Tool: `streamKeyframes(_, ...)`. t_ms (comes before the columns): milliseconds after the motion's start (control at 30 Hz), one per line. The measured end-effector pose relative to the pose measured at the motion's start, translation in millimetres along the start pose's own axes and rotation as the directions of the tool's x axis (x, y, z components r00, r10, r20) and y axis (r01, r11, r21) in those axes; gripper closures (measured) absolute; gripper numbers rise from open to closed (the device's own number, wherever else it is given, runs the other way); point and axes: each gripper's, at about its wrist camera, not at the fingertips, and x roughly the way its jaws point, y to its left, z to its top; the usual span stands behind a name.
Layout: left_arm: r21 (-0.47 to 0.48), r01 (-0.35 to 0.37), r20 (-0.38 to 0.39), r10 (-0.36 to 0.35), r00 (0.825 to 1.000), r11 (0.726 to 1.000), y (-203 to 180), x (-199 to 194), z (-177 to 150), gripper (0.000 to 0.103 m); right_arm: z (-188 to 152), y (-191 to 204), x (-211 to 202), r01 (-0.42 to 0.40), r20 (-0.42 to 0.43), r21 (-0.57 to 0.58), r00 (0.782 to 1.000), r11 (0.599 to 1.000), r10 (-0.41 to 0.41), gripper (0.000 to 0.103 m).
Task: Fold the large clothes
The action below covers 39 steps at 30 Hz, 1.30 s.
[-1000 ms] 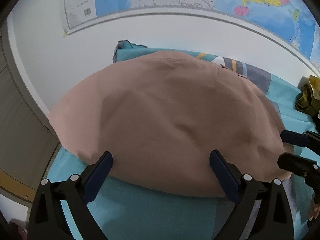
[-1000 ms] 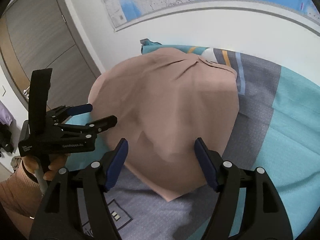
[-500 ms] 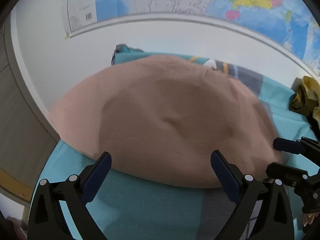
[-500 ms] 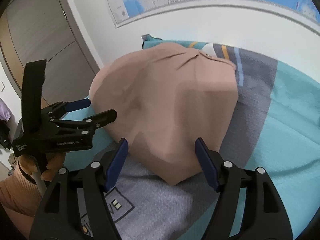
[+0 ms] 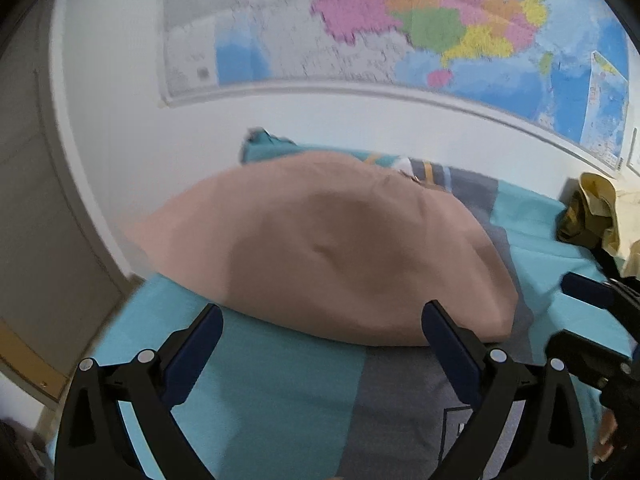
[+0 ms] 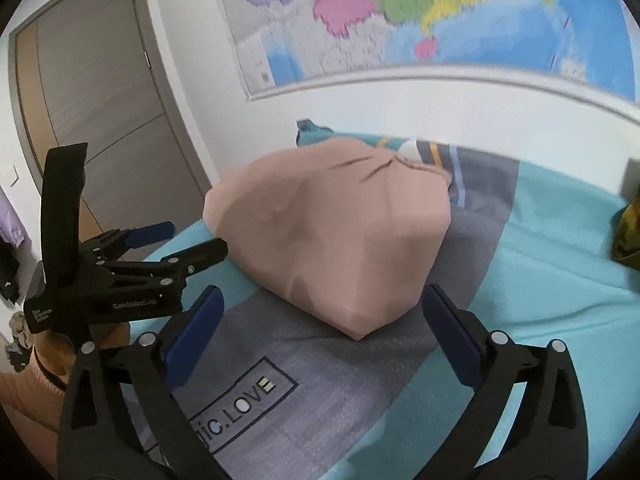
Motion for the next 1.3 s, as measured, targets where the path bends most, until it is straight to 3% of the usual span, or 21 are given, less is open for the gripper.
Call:
streamKeyframes(100,-0.02,0.027,0.011,-0.027,1.0,0.999,-1,-15,0,0.007,-3,8,-15,-0.048,0.053,-0.016,0.997,0.999,0.049,0.005)
streamKeyframes(333,-0.021,0.005,0.02,-0.005,1.0,1.0,-8,-33,-4,0.007,-9,9,-26,-0.087,0.029,0.067,0.996,0.994,0.085,0.005)
streamKeyframes(633,-0.039,-0.001,0.009,0.001,1.0,0.999,-8,-43,-15,0.007,-20,15,-41,0.016,0.051,0.028,0.999,0.999,-0.017,0.005)
streamKeyframes(1300,-0.038,0.003,0.04,-0.001,0.999,0.999,-11,-64,-18,0.007,-27,26,-54,0.015,0.041,-0.005,0.999,1.0,-0.015,0.005)
